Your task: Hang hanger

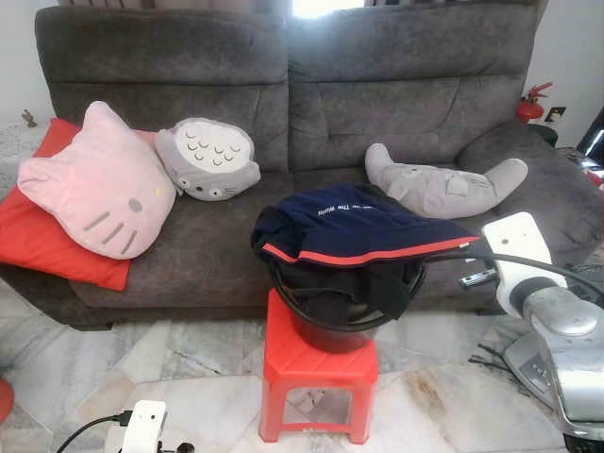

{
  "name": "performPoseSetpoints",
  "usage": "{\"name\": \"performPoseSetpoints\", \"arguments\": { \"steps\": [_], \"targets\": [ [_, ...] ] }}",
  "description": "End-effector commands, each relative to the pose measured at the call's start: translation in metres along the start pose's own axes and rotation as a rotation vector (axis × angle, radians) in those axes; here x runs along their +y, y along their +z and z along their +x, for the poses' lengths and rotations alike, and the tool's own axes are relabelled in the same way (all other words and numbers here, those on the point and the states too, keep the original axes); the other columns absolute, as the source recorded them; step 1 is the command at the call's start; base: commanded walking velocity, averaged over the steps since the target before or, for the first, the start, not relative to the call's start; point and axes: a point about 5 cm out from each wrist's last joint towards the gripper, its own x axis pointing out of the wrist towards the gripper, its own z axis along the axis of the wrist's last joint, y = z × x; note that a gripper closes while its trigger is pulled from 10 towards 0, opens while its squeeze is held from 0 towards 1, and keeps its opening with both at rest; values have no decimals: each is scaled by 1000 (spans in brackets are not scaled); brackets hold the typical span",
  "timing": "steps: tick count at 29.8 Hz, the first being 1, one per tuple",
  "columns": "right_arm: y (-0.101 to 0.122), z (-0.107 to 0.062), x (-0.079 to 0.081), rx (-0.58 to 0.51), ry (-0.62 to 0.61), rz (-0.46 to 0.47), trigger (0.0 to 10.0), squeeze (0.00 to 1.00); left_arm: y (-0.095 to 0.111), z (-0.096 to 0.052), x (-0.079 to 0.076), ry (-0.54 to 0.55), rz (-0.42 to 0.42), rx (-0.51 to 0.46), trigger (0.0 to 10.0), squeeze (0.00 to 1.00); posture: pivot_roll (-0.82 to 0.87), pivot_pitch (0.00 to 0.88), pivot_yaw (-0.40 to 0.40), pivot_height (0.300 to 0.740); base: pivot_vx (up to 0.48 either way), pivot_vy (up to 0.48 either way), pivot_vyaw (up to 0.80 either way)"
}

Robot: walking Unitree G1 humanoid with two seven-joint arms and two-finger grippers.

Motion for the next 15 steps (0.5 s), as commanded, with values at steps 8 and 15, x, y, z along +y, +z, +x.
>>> {"name": "performPoseSetpoints", "arguments": {
  "steps": [8, 15],
  "targets": [
    [-13, 0, 16, 79, 88, -61, 10000, 1000, -4, -1, 3, -2, 21, 22, 10000, 0, -238, 0, 4, 740, 0, 0, 0],
    [-9, 0, 17, 60, 97, -100, 10000, 1000, -5, -1, 2, -3, 24, 23, 10000, 0, -236, 0, 2, 740, 0, 0, 0]
  ]
}}
